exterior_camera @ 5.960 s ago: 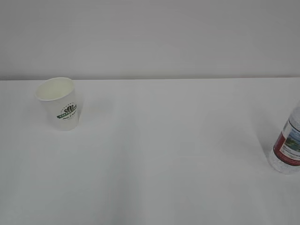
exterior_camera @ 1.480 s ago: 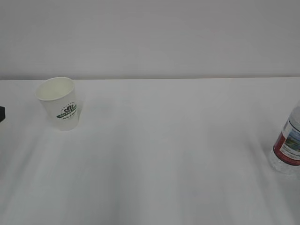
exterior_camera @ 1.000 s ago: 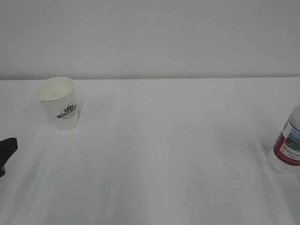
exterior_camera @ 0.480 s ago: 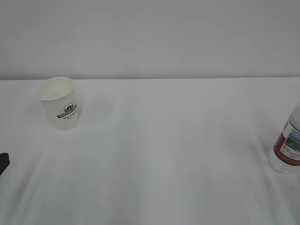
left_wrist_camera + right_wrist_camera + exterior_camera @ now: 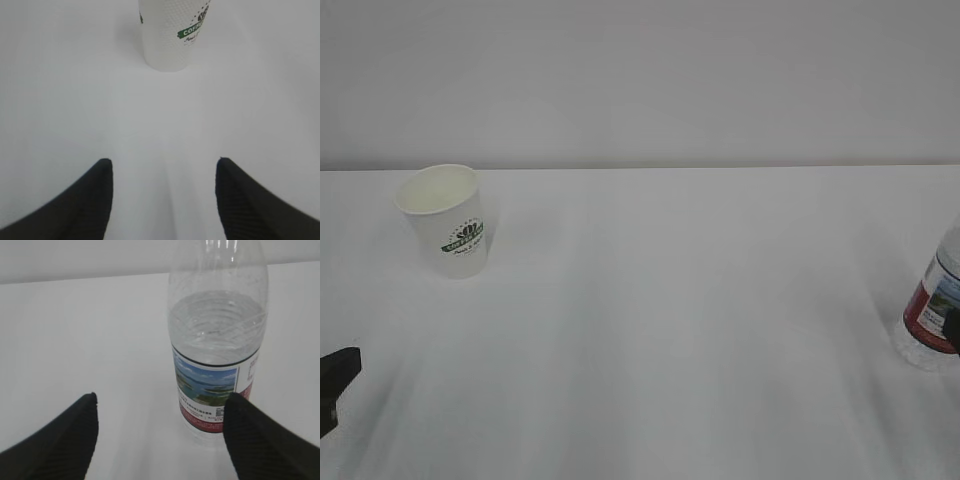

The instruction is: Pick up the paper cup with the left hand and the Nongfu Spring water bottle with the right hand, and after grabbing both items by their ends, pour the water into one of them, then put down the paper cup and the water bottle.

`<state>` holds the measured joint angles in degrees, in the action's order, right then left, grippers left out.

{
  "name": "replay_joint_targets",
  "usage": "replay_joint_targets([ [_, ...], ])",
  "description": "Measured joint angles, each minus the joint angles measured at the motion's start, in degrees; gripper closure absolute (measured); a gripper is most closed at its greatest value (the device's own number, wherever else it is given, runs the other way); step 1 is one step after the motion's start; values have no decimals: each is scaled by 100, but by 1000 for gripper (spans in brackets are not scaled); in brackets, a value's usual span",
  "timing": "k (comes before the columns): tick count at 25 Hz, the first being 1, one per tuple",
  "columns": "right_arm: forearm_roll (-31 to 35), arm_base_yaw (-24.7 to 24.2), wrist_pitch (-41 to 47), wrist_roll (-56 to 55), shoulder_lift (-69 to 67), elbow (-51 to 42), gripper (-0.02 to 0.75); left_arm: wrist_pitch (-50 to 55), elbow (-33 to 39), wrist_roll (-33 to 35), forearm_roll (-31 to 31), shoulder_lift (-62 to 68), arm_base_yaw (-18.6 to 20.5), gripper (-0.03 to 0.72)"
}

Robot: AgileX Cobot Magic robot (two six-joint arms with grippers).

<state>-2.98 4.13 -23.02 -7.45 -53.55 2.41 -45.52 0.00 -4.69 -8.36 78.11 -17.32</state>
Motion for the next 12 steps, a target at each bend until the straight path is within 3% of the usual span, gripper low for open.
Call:
replay_joint_targets([
  [12,-139,0,-231,17,-232,0,150,-1890,-11,-270,695,1645,0,228],
])
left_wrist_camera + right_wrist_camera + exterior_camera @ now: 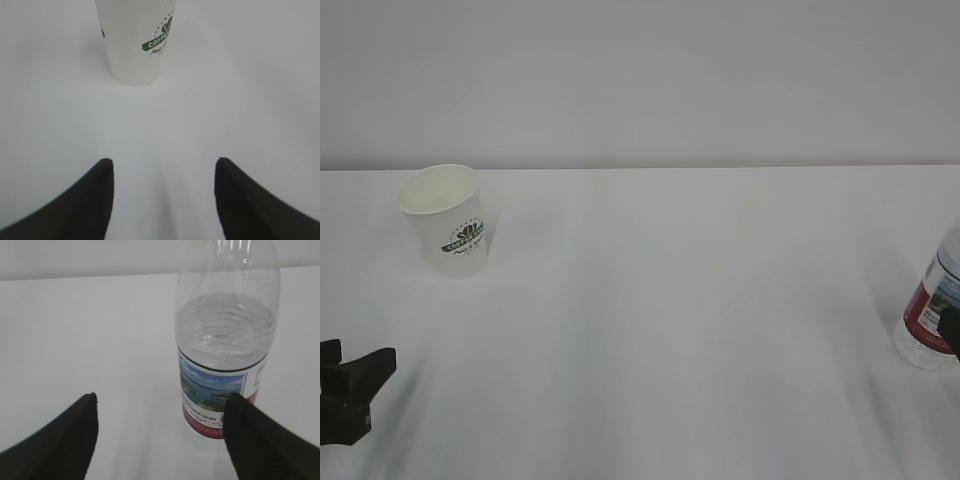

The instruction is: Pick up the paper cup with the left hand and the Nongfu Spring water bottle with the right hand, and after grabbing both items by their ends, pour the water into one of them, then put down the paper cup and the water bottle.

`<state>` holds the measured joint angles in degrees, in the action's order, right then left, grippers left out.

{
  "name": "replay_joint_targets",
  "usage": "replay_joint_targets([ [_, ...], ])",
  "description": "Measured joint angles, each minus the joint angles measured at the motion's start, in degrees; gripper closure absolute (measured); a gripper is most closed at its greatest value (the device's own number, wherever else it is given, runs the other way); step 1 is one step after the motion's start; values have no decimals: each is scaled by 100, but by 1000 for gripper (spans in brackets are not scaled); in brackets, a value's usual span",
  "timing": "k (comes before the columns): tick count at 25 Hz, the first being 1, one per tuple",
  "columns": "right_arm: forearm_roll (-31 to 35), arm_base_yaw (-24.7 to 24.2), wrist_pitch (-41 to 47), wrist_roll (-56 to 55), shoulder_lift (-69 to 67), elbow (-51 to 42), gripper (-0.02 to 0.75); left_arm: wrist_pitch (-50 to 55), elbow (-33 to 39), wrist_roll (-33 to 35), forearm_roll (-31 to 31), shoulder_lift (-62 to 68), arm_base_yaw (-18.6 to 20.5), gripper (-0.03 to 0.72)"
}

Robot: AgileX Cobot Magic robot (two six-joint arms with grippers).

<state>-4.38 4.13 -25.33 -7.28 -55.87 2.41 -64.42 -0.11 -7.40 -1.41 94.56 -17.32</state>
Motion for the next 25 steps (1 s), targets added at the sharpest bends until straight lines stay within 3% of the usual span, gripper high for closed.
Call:
replay_joint_targets([
  [18,340,0,-1117,337,-907,-274,151,-149,-23,-22,421,396,0,230],
  [25,582,0,-1740,541,-1671,-274,207,-149,-23,-22,421,396,0,234],
])
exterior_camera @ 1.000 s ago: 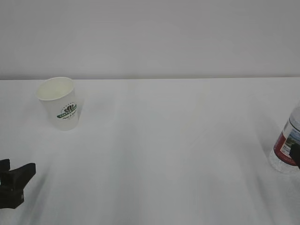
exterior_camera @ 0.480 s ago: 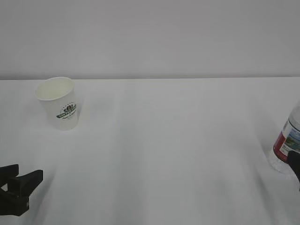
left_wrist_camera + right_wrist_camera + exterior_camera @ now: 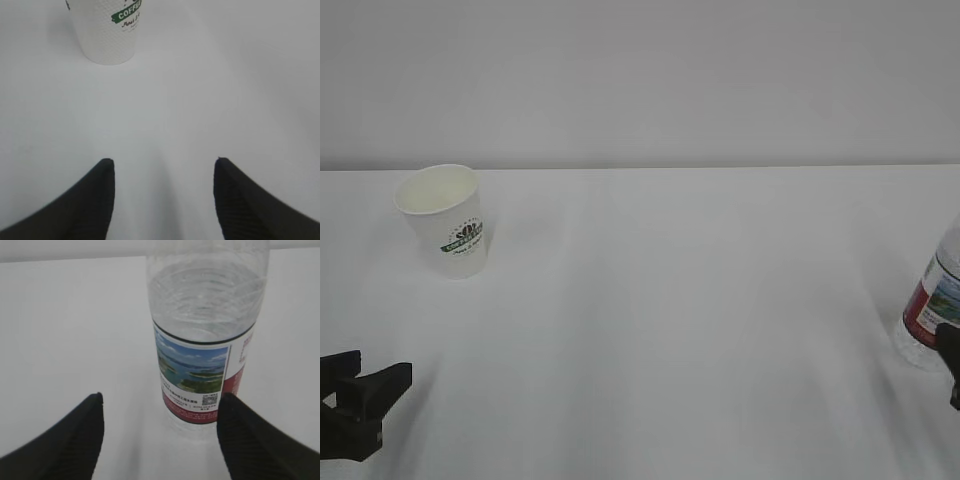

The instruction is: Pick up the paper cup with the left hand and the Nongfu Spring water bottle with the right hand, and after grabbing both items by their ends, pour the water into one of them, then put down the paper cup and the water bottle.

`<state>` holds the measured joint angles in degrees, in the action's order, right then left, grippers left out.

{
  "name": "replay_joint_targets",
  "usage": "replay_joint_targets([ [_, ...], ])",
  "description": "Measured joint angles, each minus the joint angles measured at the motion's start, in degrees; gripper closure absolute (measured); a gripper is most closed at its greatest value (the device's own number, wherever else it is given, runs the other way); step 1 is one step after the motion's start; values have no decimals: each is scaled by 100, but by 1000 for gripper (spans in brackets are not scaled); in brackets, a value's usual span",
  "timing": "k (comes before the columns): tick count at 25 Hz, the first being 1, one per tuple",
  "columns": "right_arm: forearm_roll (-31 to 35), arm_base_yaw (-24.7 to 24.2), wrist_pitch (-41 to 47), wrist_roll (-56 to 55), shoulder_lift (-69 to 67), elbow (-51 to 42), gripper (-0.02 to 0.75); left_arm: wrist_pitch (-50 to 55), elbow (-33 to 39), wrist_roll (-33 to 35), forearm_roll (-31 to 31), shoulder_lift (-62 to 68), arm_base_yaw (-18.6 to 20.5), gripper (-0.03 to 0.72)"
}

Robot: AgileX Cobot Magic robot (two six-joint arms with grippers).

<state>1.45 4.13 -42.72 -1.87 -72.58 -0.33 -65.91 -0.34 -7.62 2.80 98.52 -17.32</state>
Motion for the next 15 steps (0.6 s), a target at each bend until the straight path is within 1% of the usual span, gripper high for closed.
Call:
replay_joint_targets([
  [7,12,0,-1364,44,-1101,0,214,-11,0,0,14,0,0,239],
  [10,12,0,-1815,44,-1532,0,214,-11,0,0,27,0,0,241],
  [13,12,0,-2169,44,-1913,0,214,-11,0,0,32,0,0,244],
  [15,49,0,-2219,44,-2107,0,214,-11,0,0,32,0,0,244],
])
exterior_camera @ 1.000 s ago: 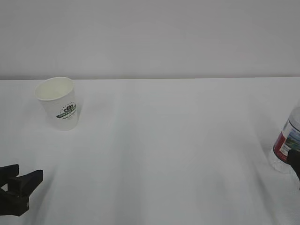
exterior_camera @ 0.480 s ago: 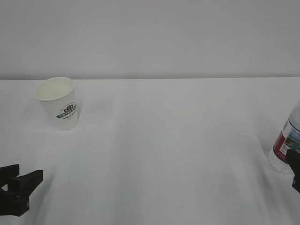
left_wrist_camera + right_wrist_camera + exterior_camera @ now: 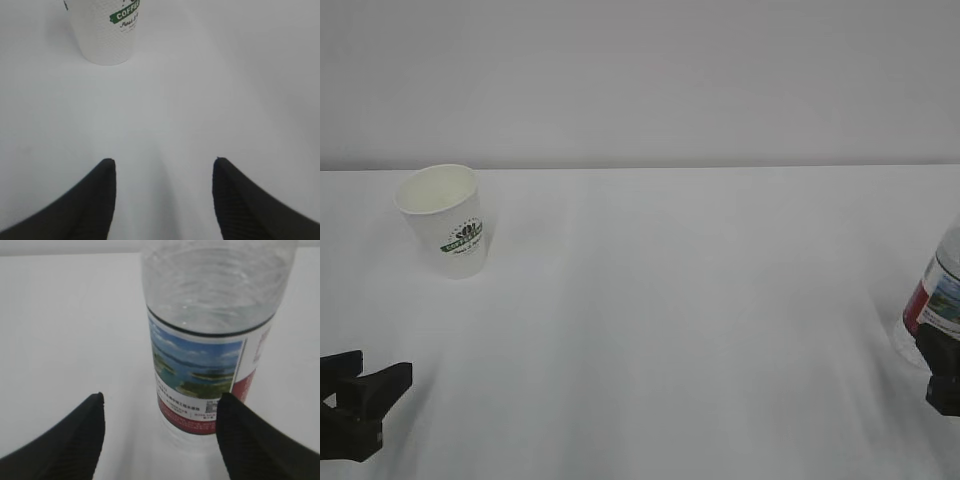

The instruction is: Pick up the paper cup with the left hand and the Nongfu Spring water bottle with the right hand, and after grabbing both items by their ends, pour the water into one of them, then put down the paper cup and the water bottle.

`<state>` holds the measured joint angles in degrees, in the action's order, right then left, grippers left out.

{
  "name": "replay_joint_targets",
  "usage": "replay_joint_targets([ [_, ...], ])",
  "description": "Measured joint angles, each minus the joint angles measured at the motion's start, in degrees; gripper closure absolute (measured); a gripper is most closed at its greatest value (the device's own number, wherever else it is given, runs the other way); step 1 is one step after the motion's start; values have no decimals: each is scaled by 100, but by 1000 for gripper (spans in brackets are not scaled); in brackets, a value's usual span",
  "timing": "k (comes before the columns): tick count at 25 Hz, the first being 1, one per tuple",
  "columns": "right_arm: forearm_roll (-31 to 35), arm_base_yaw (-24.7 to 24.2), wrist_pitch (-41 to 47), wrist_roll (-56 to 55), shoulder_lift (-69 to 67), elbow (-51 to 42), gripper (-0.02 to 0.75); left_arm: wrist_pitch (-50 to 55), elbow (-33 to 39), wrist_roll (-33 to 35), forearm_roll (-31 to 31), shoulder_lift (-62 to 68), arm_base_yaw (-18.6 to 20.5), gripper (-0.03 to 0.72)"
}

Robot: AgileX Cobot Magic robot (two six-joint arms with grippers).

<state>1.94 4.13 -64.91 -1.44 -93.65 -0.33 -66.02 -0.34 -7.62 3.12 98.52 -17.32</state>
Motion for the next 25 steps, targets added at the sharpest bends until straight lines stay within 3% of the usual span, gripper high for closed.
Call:
replay_joint_targets([
  [25,362,0,-69,-324,-181,0,206,0,0,0,0,0,0,244],
])
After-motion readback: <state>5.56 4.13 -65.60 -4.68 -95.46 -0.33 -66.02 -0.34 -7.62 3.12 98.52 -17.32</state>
